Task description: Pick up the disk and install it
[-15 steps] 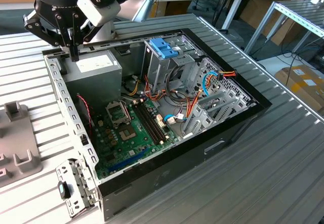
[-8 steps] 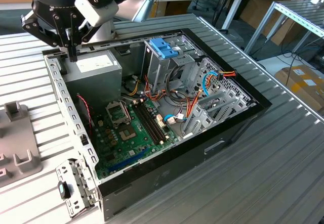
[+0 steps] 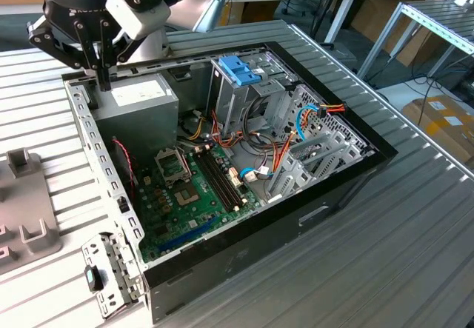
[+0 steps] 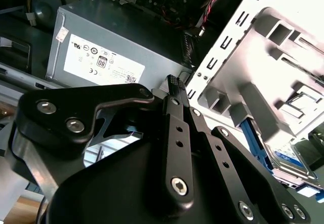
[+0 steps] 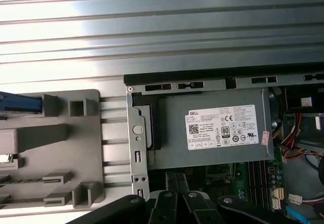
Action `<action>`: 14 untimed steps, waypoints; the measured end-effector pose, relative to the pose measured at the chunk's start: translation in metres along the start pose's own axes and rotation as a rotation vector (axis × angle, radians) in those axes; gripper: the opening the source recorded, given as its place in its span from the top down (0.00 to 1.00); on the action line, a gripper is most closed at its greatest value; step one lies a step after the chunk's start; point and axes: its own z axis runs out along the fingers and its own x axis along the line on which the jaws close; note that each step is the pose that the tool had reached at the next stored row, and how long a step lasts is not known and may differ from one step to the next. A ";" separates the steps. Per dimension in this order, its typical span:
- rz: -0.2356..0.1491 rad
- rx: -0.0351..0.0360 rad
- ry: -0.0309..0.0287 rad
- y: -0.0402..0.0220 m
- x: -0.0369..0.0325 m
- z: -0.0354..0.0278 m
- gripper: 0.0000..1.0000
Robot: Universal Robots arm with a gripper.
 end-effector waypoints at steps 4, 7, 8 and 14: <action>0.000 0.0000 0.0000 -0.0001 0.0011 -0.0001 0.89; 0.000 0.0000 0.0000 -0.0001 0.0017 -0.0001 0.89; 0.000 0.0000 0.0000 -0.0001 0.0020 -0.0001 0.89; 0.000 0.0000 0.0000 -0.0003 0.0039 -0.0001 0.89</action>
